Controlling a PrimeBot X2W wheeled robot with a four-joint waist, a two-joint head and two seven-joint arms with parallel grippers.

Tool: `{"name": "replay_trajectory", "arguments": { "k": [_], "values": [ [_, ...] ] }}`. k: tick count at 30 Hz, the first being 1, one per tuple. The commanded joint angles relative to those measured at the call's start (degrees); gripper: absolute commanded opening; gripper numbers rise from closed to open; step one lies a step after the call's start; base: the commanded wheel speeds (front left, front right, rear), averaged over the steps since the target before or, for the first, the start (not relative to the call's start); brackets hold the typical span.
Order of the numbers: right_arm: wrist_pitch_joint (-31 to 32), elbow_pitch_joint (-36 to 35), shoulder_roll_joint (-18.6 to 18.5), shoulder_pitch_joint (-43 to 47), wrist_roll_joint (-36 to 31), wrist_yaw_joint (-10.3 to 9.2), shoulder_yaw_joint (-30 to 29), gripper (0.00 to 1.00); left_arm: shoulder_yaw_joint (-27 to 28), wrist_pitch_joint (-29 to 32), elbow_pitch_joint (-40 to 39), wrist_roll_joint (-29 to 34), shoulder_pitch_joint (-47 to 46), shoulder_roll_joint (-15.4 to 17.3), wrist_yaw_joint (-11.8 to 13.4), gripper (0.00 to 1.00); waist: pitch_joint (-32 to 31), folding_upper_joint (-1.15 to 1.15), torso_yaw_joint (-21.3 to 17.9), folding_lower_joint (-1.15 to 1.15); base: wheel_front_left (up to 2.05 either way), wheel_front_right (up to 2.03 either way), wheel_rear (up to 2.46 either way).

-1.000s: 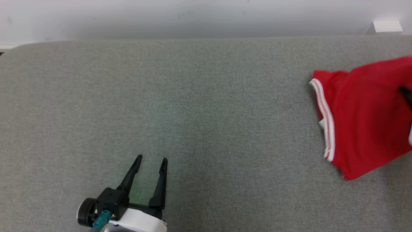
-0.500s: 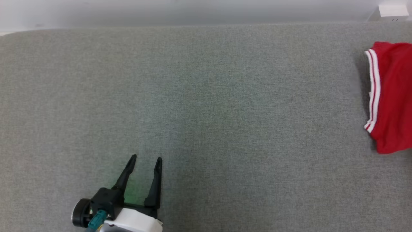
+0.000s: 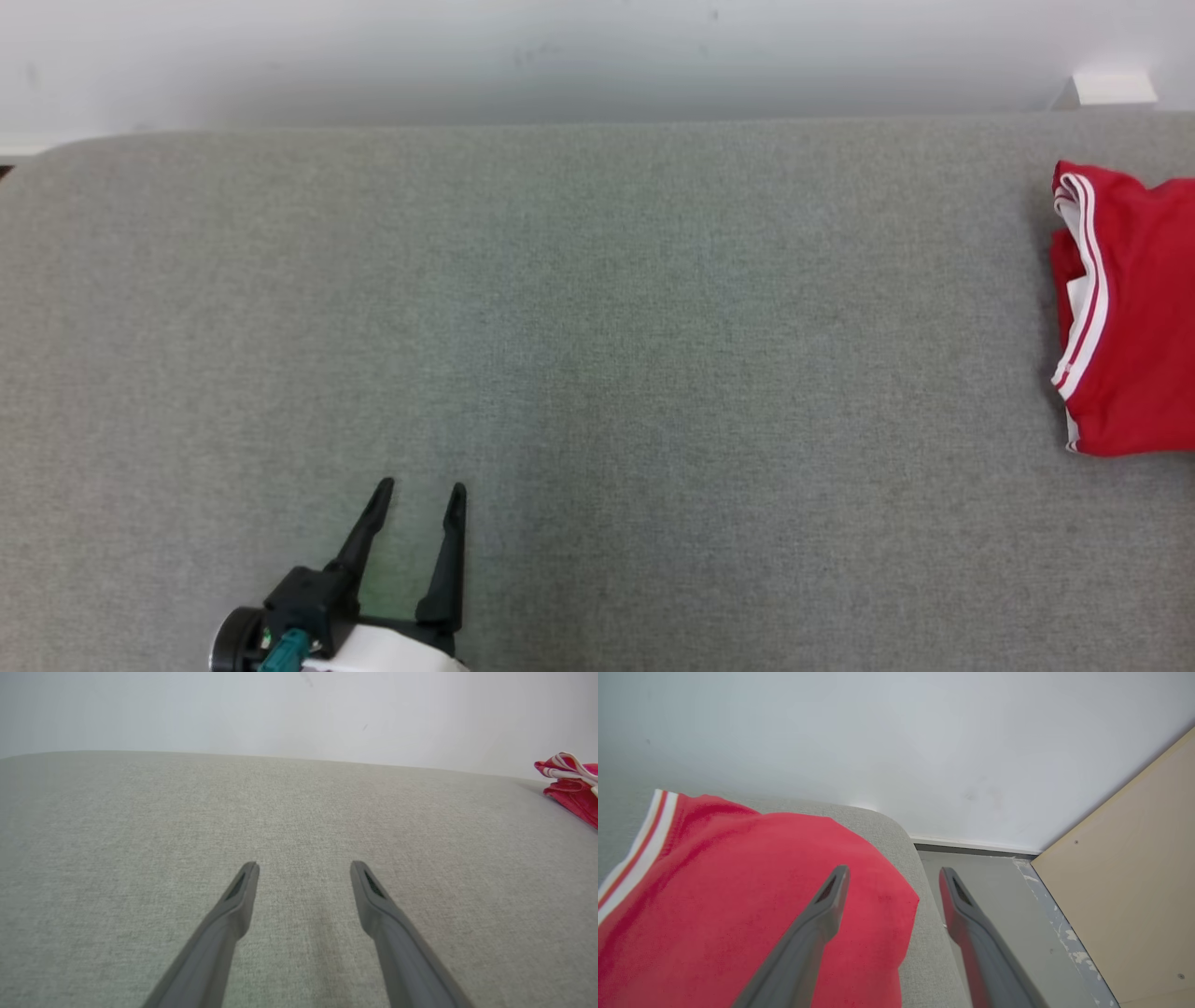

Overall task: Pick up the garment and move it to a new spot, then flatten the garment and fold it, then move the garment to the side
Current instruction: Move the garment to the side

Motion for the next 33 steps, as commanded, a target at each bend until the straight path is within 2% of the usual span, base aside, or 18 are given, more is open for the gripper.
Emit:
{"name": "replay_trajectory", "arguments": {
  "k": [1,7,10,16,19,22,27,33],
  "values": [
    [-2.6,-2.0,1.1,2.7,-0.8,-0.17,-1.7,1.00,0.3,0.0,-0.2,-0.3,1.0,0.3,0.4,1.00,-1.8,0.00,0.2,0.00,0.00,0.00,0.00],
    [-11.5,-14.9,8.7,15.7,-4.1,-0.17,-6.9,1.00,1.3,0.0,-0.8,-1.3,2.9,0.3,1.8,1.00,-6.1,0.00,1.0,0.00,0.00,0.00,0.00],
    [-15.3,-21.8,14.4,23.8,-6.6,-0.17,-8.5,1.00,1.7,0.0,-1.3,-1.6,3.7,0.3,2.9,1.00,-8.5,0.00,1.7,0.00,0.00,0.00,0.00],
    [-19.0,-31.3,25.4,36.7,-10.2,-0.17,-8.5,1.00,1.3,0.0,-3.1,-1.0,5.6,0.3,3.3,1.00,-11.9,0.00,3.7,0.00,0.00,0.00,0.00],
    [-19.6,-33.4,29.2,41.0,-11.1,-0.17,-8.2,1.00,1.1,0.0,-2.8,0.0,6.7,0.3,3.0,1.00,-13.3,0.00,4.2,0.00,0.00,0.00,0.00],
    [-19.7,-35.4,31.3,43.8,-11.1,-0.17,-8.0,1.00,1.0,0.0,-2.5,0.6,7.7,0.3,2.3,1.00,-14.9,0.00,4.2,0.00,0.00,0.00,0.00],
    [-19.6,-36.7,32.6,47.2,-10.8,-0.17,-7.3,1.00,-0.2,0.0,-2.2,-0.4,9.4,0.3,-2.8,1.00,-16.2,0.00,3.4,0.00,0.00,0.00,0.00],
    [-19.7,-36.2,32.7,47.2,-9.1,-0.17,-6.6,1.00,1.0,0.0,-2.3,-0.3,10.0,0.3,-3.4,1.00,-16.9,0.00,2.4,0.00,0.00,0.00,0.00]
  ]
}}
